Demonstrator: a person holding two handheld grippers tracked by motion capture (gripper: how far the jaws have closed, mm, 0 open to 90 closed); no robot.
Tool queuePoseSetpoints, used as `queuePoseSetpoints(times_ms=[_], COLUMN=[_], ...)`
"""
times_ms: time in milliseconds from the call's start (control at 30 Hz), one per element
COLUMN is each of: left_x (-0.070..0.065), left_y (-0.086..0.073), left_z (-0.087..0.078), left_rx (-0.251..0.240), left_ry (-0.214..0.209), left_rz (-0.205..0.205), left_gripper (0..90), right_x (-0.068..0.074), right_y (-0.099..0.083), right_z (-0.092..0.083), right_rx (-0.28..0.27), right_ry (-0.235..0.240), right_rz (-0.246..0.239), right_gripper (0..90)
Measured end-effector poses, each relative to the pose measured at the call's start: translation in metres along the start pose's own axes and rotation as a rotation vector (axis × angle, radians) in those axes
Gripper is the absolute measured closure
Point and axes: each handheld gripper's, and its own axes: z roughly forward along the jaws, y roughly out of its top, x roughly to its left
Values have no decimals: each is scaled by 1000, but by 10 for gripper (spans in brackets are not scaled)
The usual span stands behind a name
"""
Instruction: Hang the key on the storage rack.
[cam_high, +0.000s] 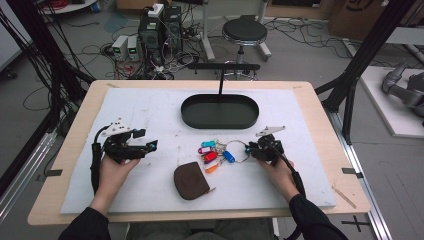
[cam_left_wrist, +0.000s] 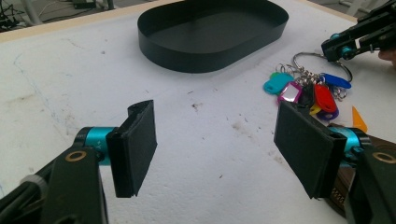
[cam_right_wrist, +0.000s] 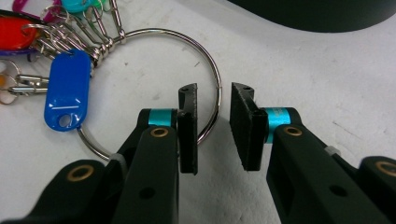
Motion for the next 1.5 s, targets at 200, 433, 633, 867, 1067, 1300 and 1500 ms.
queuePoseSetpoints(times_ms=[200,433,633,867,1067,1300,1500], left_x=[0,0,0,1,1,0,0], left_y=[0,-1,-2,-2,-2,-2,-2], left_z=[0,0,0,0,0,1,1], left_rx=[2,3,2,4,5,3,3], left_ry=[3,6,5,8,8,6,10], left_rz=[0,-2,-4,-3,-4,-4,-1], left_gripper=[297,297,297,297,297,297,297], right_x=[5,4,1,-4,-5,1,1], right_y=[-1,-1,0,3,5,8,7], right_z=[1,0,-4,-19,-29,-36,-37], right_rx=[-7,-5,-34,-128,-210,-272,-293], right_ry=[-24,-27,-35,-52,-16,47,140], right_rz=[-16,-14,-4,20,36,50,136], right_gripper=[833,872,874,875,874,873,872])
